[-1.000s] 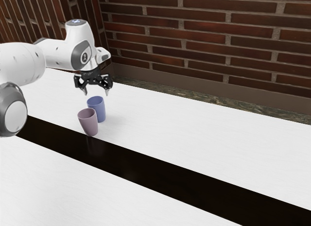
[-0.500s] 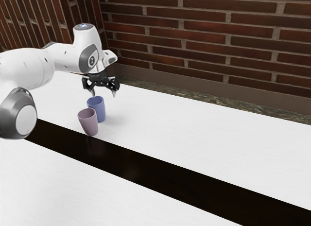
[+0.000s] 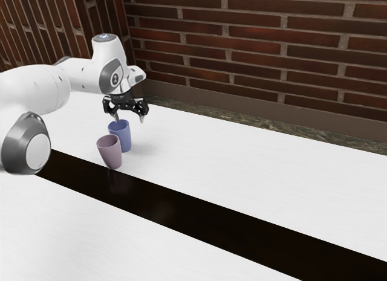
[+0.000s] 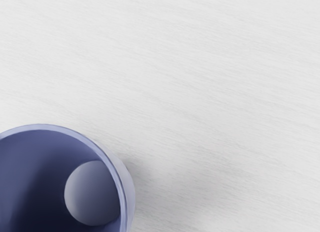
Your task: Place the left cup onto the right cup
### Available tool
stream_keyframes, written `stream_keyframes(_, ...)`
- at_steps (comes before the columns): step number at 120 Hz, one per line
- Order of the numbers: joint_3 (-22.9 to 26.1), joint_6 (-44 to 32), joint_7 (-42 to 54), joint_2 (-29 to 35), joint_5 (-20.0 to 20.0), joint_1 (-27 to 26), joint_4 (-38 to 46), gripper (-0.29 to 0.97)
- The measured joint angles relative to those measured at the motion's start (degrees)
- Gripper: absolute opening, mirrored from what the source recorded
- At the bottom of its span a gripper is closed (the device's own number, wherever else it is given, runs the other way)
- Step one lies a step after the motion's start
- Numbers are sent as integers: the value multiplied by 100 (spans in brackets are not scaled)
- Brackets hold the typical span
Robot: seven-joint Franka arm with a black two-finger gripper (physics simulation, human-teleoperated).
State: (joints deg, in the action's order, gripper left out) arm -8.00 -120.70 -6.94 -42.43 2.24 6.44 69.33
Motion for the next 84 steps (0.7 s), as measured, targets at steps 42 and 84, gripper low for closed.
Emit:
stream_keyframes(42, 49, -129, 51, -91, 4, 85, -5, 68)
stream_keyframes(84, 84, -298, 97, -286, 5, 158, -126, 68)
